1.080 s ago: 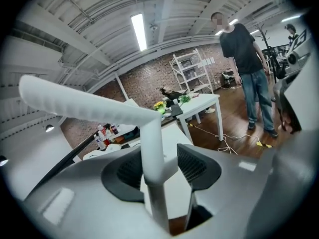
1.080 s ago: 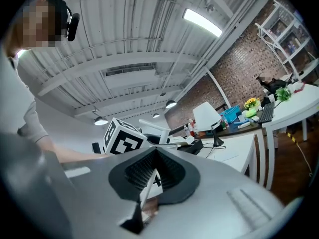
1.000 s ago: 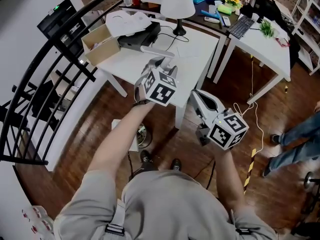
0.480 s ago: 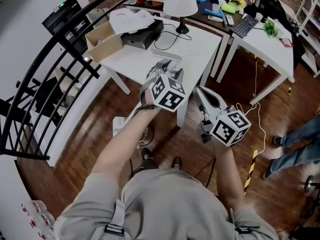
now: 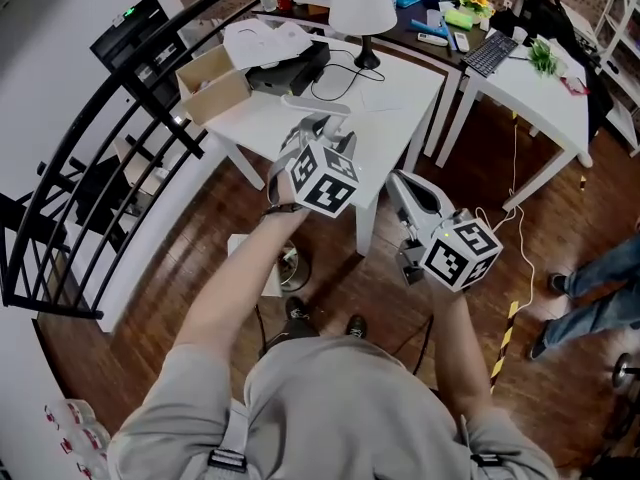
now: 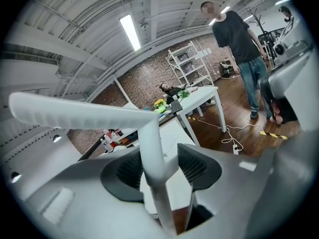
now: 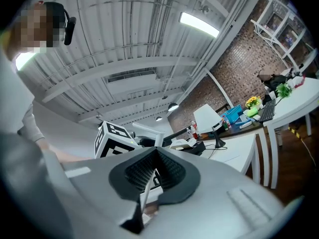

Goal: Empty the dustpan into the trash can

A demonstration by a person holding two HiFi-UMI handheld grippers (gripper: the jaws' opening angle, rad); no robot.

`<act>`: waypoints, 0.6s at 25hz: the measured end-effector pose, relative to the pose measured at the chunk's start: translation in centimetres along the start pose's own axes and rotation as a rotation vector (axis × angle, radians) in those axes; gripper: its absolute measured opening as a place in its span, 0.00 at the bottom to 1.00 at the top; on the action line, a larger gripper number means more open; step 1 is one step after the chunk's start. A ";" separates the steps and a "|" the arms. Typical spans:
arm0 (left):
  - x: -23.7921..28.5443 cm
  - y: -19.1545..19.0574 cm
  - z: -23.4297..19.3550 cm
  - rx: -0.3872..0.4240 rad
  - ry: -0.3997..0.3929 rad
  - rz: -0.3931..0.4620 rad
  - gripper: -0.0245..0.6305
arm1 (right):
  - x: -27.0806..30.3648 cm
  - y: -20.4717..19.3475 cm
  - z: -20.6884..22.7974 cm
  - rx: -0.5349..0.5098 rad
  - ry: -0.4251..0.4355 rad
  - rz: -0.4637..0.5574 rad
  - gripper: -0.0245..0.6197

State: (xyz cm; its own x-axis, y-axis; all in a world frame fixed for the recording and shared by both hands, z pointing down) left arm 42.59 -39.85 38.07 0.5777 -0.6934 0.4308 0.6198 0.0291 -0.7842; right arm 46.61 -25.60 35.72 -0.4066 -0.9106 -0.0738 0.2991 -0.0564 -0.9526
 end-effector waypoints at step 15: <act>1.7 2.1 8.3 0.141 -0.077 -0.011 0.36 | -5.1 0.4 2.9 0.016 -0.119 0.040 0.04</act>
State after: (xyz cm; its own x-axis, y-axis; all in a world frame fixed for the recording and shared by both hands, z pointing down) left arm 49.26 -35.02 40.87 0.6063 -0.6371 0.4760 0.6916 0.1269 -0.7110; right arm 51.28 -22.16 36.58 -0.2895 -0.9542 -0.0753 0.3269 -0.0246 -0.9447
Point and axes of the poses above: the fingertips, and each gripper's own axes: x forward along the fingers, z to its right, y out of its top, the point moved 1 cm from there along -x, backward along the fingers, and after that the axes turned 6 degrees about -x, right-handed, at the moved point
